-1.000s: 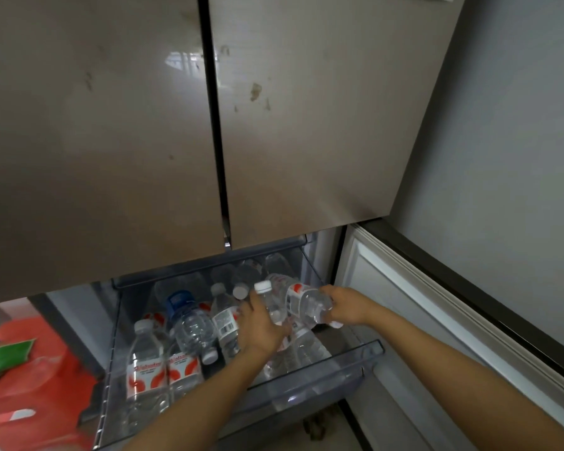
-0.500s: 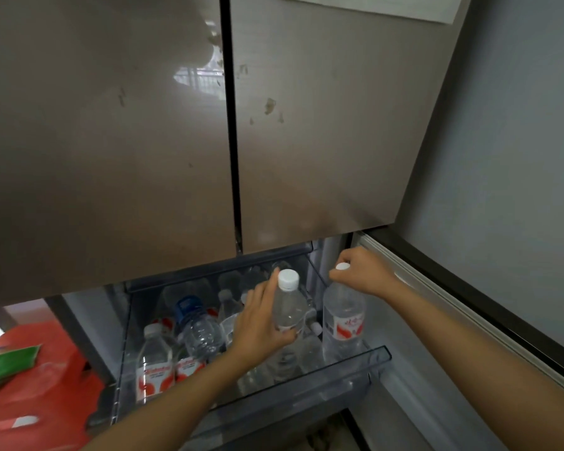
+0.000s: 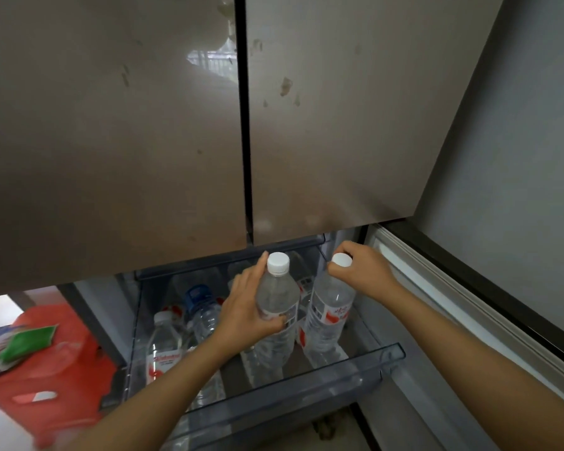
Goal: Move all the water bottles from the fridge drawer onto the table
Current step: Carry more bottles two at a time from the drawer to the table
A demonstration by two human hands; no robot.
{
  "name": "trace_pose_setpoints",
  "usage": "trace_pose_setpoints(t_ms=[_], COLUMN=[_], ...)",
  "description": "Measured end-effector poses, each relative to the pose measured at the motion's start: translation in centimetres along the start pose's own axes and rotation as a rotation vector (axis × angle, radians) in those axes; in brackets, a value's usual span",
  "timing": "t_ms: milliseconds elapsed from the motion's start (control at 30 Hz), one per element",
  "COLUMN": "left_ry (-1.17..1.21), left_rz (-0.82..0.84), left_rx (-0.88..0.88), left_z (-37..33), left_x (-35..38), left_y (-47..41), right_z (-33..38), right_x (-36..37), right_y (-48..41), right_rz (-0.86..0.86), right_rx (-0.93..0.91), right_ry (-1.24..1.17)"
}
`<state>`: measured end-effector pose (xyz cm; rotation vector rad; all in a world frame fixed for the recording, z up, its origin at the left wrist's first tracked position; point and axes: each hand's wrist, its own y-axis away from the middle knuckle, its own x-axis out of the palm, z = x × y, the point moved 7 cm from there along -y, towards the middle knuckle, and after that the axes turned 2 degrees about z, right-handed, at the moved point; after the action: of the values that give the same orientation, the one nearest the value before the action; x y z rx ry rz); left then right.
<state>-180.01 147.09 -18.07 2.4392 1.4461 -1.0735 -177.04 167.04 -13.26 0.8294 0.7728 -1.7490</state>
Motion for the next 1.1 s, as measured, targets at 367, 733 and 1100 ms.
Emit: trace_pose_setpoints(t_ms=[367, 733, 1100], left_ry=[0.238, 0.454, 0.473], left_rz=[0.074, 0.095, 0.011], left_rx=[-0.216, -0.176, 0.070], left_z=[1.9, 1.3, -6.2], left_x=[0.7, 1.1, -4.9], left_y=[-1.3, -0.1, -0.1], right_z=[-0.4, -0.6, 5.7], right_x=[2.7, 4.1, -6.3], right_y=[1.3, 3.1, 3.7], right_rz=[-0.093, -0.072, -0.181], right_rx=[0.074, 0.205, 0.043], right_ry=[-0.362, -0.479, -0.484])
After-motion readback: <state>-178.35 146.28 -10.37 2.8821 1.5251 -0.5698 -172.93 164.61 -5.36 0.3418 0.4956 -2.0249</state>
